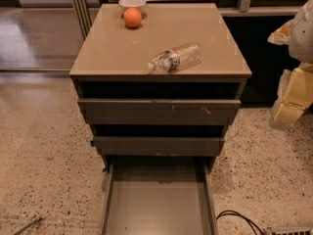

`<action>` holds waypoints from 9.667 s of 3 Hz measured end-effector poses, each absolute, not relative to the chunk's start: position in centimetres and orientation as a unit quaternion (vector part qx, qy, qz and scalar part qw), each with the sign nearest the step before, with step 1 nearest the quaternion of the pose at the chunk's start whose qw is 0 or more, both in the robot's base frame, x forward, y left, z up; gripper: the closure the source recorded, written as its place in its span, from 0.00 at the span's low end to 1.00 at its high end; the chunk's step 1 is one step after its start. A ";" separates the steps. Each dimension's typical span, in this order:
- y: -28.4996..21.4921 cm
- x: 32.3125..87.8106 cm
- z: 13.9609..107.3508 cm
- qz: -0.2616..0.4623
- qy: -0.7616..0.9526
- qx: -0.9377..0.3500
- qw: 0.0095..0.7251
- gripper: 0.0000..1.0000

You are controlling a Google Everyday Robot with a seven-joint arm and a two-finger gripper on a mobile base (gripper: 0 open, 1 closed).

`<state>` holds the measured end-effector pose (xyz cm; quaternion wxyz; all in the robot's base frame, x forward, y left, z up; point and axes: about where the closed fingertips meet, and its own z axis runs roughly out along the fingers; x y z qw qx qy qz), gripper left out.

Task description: Place water bottle into bottom drawer

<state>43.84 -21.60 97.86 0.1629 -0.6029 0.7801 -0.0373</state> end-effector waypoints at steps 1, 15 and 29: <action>-21.6 43.8 97.9 -0.038 0.780 -0.603 0.163 0.00; -7.9 75.2 85.1 -0.054 0.654 -0.741 0.139 0.00; -7.7 59.0 92.7 0.044 0.636 -0.728 0.252 1.00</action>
Offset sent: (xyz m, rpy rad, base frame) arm 0.0186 0.0058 -0.0134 0.0553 0.0303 0.0204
